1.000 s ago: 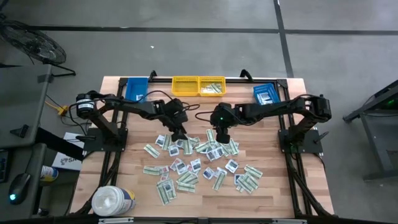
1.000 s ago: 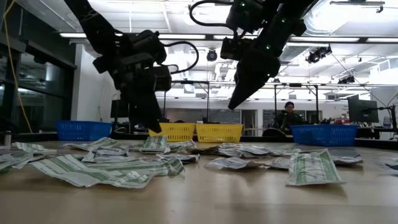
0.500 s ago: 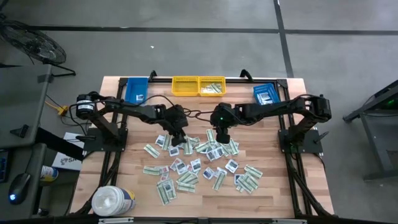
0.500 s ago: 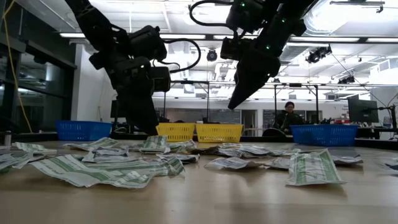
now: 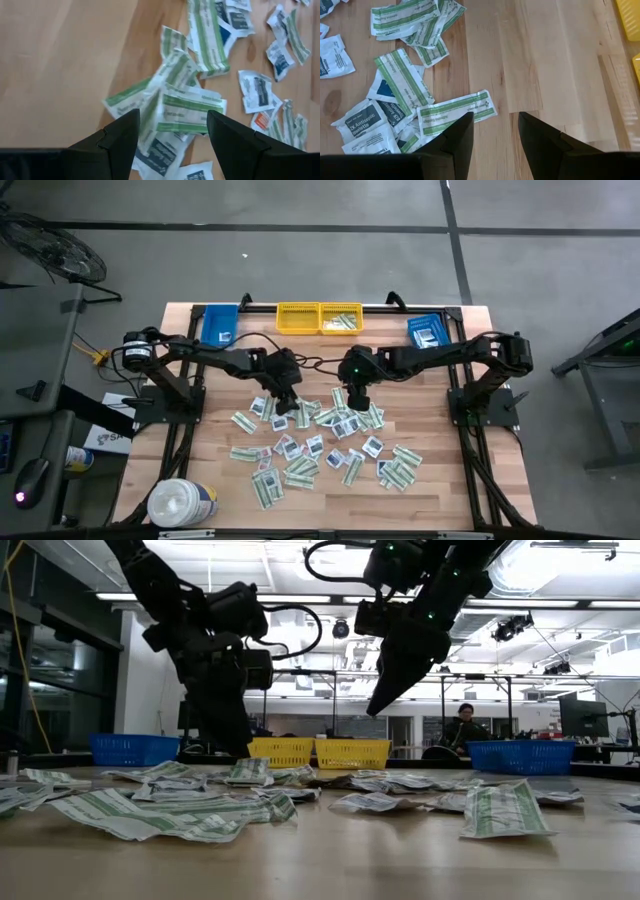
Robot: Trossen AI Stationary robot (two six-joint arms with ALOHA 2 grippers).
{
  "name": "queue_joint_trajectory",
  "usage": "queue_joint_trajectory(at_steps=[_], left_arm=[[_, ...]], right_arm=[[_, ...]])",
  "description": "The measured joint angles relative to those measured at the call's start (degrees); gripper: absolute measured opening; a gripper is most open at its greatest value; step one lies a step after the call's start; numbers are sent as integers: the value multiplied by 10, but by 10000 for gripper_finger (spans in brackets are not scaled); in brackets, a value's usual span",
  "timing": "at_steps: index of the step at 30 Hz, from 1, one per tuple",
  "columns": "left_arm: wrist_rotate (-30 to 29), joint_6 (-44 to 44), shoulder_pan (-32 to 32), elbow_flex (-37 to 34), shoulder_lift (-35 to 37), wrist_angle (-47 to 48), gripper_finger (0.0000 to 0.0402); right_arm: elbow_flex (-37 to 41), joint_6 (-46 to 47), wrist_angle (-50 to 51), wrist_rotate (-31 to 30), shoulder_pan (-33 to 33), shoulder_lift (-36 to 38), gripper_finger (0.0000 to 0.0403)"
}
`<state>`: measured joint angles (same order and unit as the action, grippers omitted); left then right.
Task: Pick & Place First Aid Supplies
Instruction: Put the green bandage pack into the right yellow bin
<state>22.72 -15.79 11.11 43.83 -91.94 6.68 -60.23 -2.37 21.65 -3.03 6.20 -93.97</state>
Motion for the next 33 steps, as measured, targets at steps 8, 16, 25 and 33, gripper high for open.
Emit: queue_joint_trajectory(at_steps=[8, 16, 25, 33], left_arm=[[-3, -10, -19, 0, 0, 4, 232], [-1, -21, -19, 0, -11, 4, 232], [30, -21, -17, 2, -54, -30, 232], [35, -23, -18, 15, -51, -27, 232]], right_arm=[[0, 0, 0, 3, 0, 0, 149], [0, 0, 0, 2, -5, 0, 149], [0, 0, 0, 0, -9, 0, 149], [0, 0, 1, 0, -9, 0, 149]])
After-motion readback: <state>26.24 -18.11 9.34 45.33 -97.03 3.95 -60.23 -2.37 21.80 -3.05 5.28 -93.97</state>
